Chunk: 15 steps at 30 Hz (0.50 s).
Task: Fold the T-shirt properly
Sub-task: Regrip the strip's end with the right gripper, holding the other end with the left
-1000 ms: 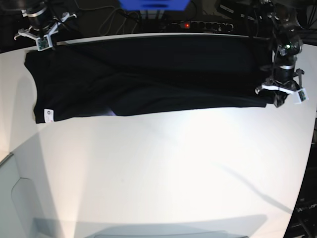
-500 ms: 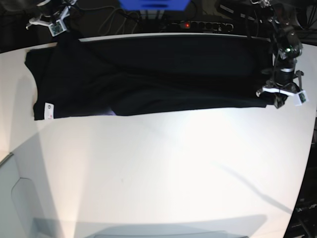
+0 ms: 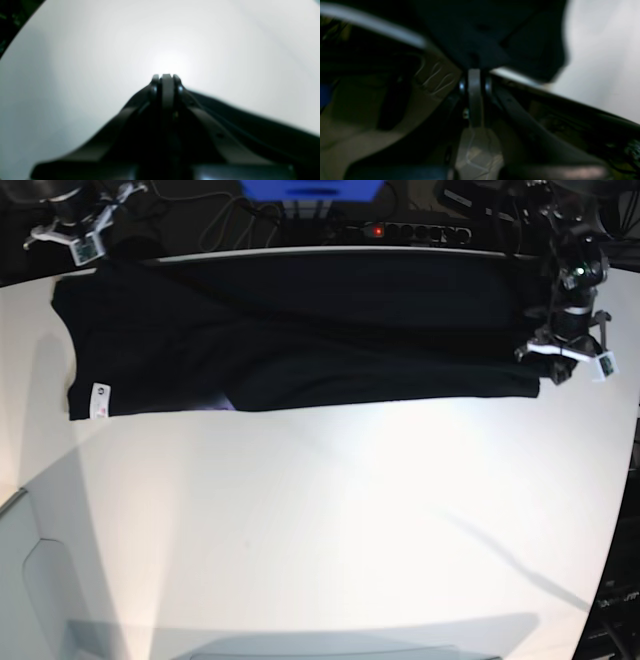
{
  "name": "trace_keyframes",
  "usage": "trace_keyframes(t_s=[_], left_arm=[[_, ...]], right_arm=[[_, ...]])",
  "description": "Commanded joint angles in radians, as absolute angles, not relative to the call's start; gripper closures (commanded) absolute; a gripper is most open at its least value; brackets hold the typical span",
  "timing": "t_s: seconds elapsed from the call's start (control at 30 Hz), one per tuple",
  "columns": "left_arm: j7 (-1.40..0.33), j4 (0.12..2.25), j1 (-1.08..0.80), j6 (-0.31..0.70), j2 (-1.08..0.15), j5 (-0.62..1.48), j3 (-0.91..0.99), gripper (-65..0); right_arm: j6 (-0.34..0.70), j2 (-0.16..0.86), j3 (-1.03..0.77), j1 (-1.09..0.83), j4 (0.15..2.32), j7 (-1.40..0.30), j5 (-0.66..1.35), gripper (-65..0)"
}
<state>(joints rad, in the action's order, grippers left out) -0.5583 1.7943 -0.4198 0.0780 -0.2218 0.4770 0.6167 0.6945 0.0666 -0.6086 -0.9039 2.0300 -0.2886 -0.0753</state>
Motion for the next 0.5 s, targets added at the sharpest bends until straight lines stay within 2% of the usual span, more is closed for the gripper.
trace_keyframes(t_s=[0.0, 0.2, 0.47], left_arm=[[-0.533, 1.810, -0.427, 0.079, -0.237, 0.481, 0.625, 0.0], [-0.533, 1.810, -0.492, 0.079, -0.236, 0.479, 0.624, 0.0], [-0.538, 1.804, -0.533, 0.079, -0.236, 0.476, 0.624, 0.0]], right_arm=[[0.698, 0.073, -0.634, -0.901, 2.043, -0.282, -0.071, 0.0], [0.698, 0.073, -0.720, -0.814, 2.043, -0.278, -0.070, 0.0], [0.698, 0.073, -0.725, -0.705, 2.043, -0.285, -0.070, 0.0]])
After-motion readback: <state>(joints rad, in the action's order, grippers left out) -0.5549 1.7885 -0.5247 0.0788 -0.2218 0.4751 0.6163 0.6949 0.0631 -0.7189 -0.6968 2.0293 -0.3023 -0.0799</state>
